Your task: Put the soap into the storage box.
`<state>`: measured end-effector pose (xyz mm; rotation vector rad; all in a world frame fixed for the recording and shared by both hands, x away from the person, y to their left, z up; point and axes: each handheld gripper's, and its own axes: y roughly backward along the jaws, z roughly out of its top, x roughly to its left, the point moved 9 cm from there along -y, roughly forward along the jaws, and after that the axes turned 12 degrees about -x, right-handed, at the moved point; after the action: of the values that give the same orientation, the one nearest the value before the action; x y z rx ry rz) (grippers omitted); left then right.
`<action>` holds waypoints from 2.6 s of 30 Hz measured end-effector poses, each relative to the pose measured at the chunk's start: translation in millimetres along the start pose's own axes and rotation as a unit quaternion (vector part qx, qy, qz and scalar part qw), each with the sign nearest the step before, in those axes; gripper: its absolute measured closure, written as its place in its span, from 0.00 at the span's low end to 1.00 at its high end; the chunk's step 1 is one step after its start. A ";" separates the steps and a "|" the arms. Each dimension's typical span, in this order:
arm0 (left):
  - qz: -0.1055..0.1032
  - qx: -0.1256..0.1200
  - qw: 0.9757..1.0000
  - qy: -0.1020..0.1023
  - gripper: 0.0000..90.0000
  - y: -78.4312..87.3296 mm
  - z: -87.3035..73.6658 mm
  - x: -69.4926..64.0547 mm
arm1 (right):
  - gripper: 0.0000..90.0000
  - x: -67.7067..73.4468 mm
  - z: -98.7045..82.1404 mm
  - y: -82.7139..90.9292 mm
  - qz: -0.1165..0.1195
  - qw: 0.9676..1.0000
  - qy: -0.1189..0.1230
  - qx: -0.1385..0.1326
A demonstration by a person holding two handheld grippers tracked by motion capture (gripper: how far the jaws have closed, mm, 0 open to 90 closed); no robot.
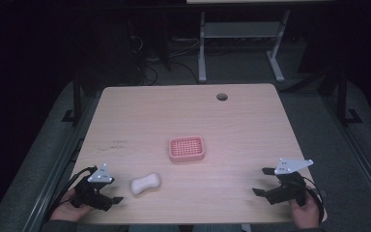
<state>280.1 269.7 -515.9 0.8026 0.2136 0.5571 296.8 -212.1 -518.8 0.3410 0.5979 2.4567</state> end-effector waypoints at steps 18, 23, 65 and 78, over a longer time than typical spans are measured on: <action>-0.004 -0.007 1.000 -0.022 0.27 -2.6 12.0 -7.2 | 0.16 1.3 1.4 -0.1 0.001 1.000 0.005 -0.001; -0.003 -0.004 1.000 -0.022 0.27 -4.6 12.5 -7.5 | 0.16 1.9 1.5 -0.6 0.003 1.000 0.005 0.001; -0.021 -0.009 0.999 -0.045 0.24 -21.0 41.4 -17.1 | 0.16 1.5 2.4 -0.5 0.004 1.000 0.005 0.000; -0.023 -0.001 0.998 -0.052 0.25 -29.4 45.9 -15.1 | 0.16 2.5 3.6 -1.6 0.007 1.000 0.010 0.000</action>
<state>296.7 216.5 -506.4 0.8202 0.1366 0.4706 297.0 -208.2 -516.2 0.3210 0.6050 2.4773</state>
